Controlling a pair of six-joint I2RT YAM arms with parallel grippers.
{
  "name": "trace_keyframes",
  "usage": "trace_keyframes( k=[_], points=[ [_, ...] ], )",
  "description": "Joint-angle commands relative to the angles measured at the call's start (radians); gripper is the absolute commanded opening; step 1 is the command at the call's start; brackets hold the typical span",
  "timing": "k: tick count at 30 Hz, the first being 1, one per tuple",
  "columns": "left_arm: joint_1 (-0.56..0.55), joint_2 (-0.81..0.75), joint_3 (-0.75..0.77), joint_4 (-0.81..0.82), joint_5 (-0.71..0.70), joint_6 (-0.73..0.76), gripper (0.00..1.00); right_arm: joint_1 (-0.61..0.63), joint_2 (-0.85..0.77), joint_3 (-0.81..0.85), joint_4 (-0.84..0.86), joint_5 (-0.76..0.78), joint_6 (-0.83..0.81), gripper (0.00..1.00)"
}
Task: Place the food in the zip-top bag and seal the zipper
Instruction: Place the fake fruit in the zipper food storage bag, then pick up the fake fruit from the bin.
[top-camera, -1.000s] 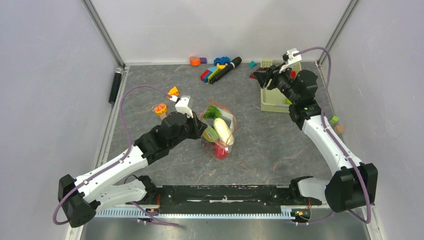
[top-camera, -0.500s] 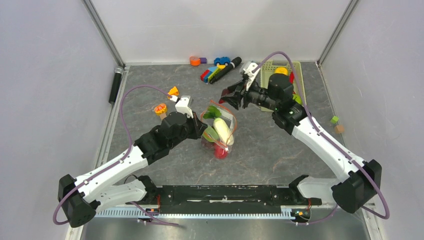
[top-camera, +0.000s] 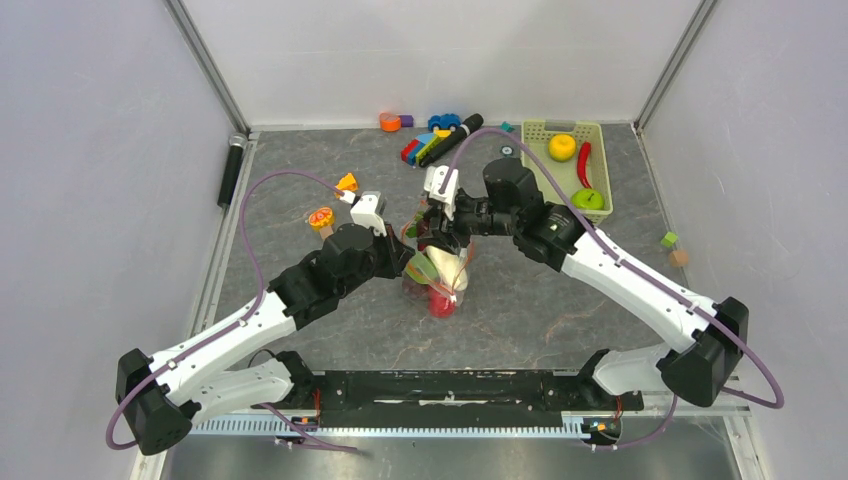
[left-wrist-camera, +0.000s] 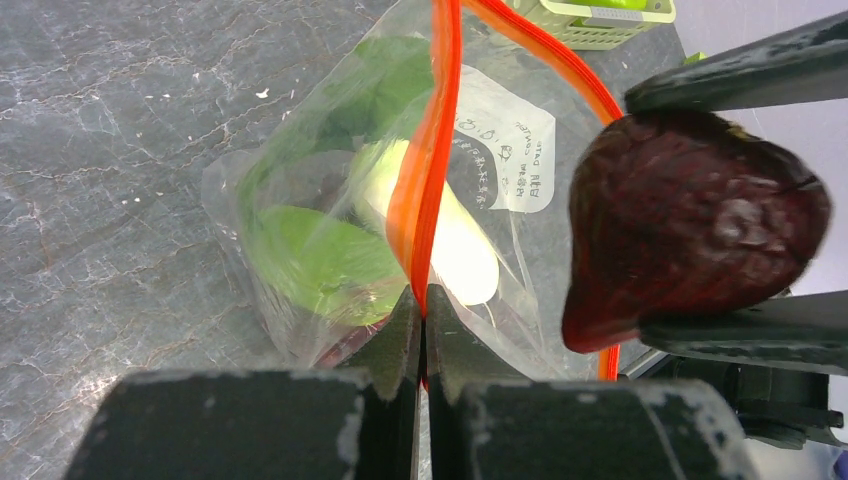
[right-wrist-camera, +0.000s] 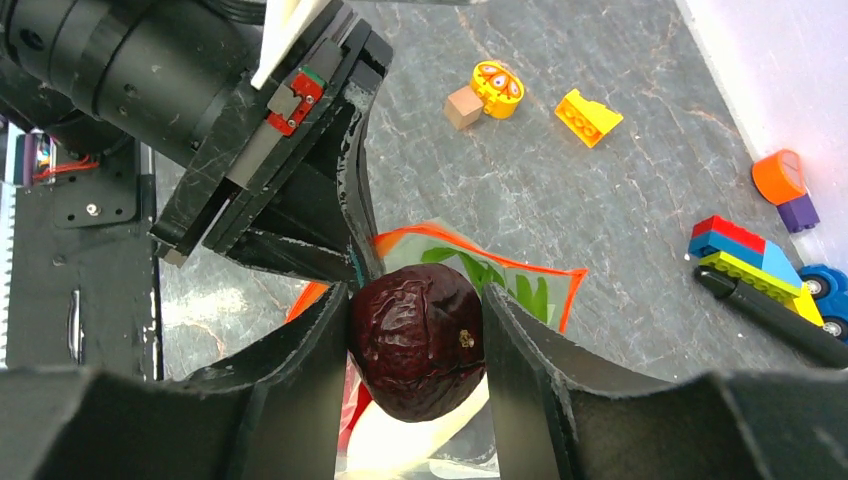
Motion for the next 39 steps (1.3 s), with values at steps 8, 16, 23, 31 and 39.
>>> trace_keyframes(
  k=[8,16,23,31,39],
  points=[
    [-0.001,-0.033,-0.009,0.039,0.008,0.032,0.03,0.024,0.059,0.099,-0.099,0.105,-0.071,0.57],
    [-0.001,-0.028,-0.007,0.041,0.01,0.031,0.03,0.026,0.005,0.059,-0.066,0.147,-0.069,0.98],
    [-0.001,-0.024,-0.009,0.043,0.011,0.031,0.03,0.025,-0.055,0.01,0.002,0.404,-0.005,0.98],
    [-0.001,-0.029,-0.01,0.042,0.016,0.028,0.03,-0.068,-0.061,-0.015,0.025,0.803,0.099,0.98],
    [-0.001,-0.026,-0.009,0.044,0.023,0.024,0.03,-0.352,0.096,0.107,-0.144,0.956,0.232,0.98]
  ],
)
